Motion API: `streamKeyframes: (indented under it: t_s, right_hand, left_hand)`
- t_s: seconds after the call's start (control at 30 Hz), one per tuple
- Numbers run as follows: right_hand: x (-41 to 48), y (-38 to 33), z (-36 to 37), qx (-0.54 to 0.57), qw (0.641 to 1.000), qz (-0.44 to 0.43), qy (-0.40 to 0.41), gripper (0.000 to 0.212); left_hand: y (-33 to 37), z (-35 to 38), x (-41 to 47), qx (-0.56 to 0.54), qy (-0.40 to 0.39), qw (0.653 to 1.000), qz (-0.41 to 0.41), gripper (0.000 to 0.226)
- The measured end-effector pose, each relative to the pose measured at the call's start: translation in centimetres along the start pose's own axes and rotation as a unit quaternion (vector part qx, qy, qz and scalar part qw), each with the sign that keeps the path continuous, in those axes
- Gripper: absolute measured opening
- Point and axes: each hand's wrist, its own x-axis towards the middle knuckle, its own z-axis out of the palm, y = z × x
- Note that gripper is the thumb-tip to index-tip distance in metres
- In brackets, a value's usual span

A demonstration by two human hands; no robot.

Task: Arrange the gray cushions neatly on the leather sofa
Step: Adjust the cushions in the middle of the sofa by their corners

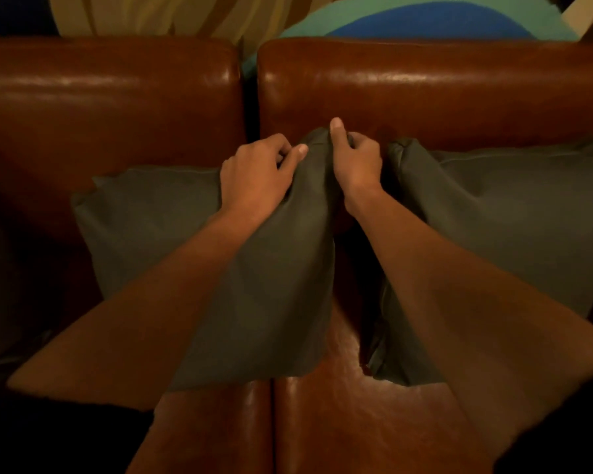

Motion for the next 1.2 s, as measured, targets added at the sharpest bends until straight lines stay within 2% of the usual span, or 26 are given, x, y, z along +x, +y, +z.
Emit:
streamKeyframes:
  t_s: [0.1, 0.2, 0.27, 0.37, 0.43, 0.5, 0.57, 0.67, 0.77, 0.93, 1.0, 1.07, 1.13, 1.2]
  right_hand:
    - [0.2, 0.5, 0.0, -0.064, 0.996, -0.062, 0.023, 0.036]
    - [0.3, -0.2, 0.4, -0.124, 0.988, -0.083, 0.036, 0.035]
    - [0.0, -1.0, 0.8, -0.203, 0.971, -0.113, 0.061, 0.03]
    - [-1.5, -1.6, 1.4, -0.317, 0.921, -0.218, 0.068, 0.029]
    - [-2.7, -1.9, 2.3, -0.39, 0.863, -0.32, 0.043, 0.032]
    - [-3.9, -2.7, 3.7, -0.436, 0.814, -0.38, -0.039, 0.035]
    - [-4.9, -3.7, 5.8, -0.46, 0.784, -0.392, -0.145, 0.038]
    - [-7.0, -4.8, 9.4, -0.454, 0.789, -0.333, -0.245, 0.046]
    - [-8.4, -5.8, 12.6, -0.447, 0.796, -0.31, -0.266, 0.055]
    - [-9.6, -7.1, 16.7, -0.481, 0.761, -0.307, -0.309, 0.059]
    - [-9.8, -7.3, 17.9, -0.488, 0.757, -0.296, -0.318, 0.056]
    - [-9.7, -7.3, 18.8, -0.49, 0.759, -0.288, -0.319, 0.049]
    - [-9.3, -7.2, 19.4, -0.483, 0.77, -0.275, -0.313, 0.04]
    - [-8.9, -7.0, 19.5, -0.473, 0.79, -0.25, -0.299, 0.034]
  left_hand:
    - [-1.1, -0.9, 0.0, -0.051, -0.049, 0.997, 0.013, 0.029]
    - [-2.2, -2.2, -0.7, -0.026, -0.063, 0.996, 0.062, 0.024]
    - [-3.1, -3.0, -1.2, -0.001, -0.062, 0.995, 0.078, 0.024]
    - [-4.7, -4.6, -1.9, 0.037, -0.06, 0.994, 0.089, 0.027]
    - [-6.3, -6.2, -2.3, 0.082, -0.051, 0.991, 0.092, 0.031]
    - [-8.5, -8.3, -2.6, 0.129, -0.033, 0.989, 0.067, 0.034]
    - [-10.9, -10.4, -3.0, 0.144, -0.018, 0.989, 0.019, 0.033]
    - [-13.8, -12.7, -3.4, 0.104, -0.028, 0.992, -0.07, 0.036]
    - [-16.1, -14.1, -3.6, -0.005, -0.08, 0.992, -0.095, 0.038]
    - [-19.4, -14.6, -3.2, -0.103, -0.105, 0.981, -0.128, 0.029]
    - [-20.8, -14.3, -3.1, -0.185, -0.103, 0.959, -0.189, 0.025]
    - [-21.7, -14.1, -3.1, -0.292, -0.124, 0.917, -0.24, 0.03]
    - [-22.1, -13.7, -2.7, -0.326, -0.137, 0.908, -0.226, 0.039]
    - [-22.0, -13.3, -2.0, -0.303, -0.131, 0.926, -0.185, 0.041]
